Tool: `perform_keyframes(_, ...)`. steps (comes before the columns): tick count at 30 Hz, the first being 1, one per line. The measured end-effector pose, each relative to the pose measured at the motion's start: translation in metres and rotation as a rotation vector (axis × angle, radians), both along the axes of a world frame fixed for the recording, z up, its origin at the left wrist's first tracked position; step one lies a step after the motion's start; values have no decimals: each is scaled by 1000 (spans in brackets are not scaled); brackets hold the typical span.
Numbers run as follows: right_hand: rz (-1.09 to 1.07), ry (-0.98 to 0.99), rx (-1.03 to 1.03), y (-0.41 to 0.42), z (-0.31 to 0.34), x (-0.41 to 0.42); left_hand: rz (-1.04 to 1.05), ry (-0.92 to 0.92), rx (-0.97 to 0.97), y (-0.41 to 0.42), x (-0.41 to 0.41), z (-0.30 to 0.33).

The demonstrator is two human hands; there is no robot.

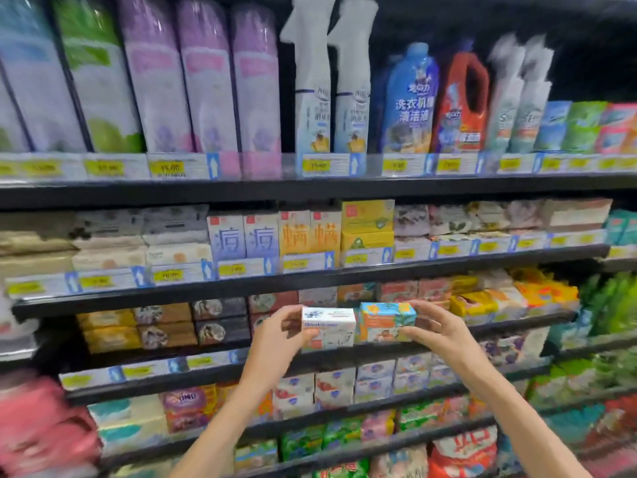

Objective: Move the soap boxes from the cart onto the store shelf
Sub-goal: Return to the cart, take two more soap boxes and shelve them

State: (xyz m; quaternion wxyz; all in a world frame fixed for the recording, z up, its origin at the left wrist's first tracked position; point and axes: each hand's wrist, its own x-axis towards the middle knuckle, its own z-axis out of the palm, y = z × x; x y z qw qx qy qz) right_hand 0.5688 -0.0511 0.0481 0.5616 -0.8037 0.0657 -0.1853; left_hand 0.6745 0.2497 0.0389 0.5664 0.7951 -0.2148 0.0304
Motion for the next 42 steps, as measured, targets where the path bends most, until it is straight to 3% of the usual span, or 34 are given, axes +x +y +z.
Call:
perform_keyframes(9, 123, 11, -129, -23, -2, 78, 213, 48, 41, -20, 30, 3)
perform_keyframes(24, 57, 78, -112, -49, -10, 94, 449, 95, 146, -69, 56, -22)
perform_keyframes(34, 14, 73, -128, -41, -20, 100, 530, -45, 188, -74, 58, -31)
perform_keyframes(42, -39, 56, -173, -17, -21, 99, 514, -26, 147, -74, 61, -36)
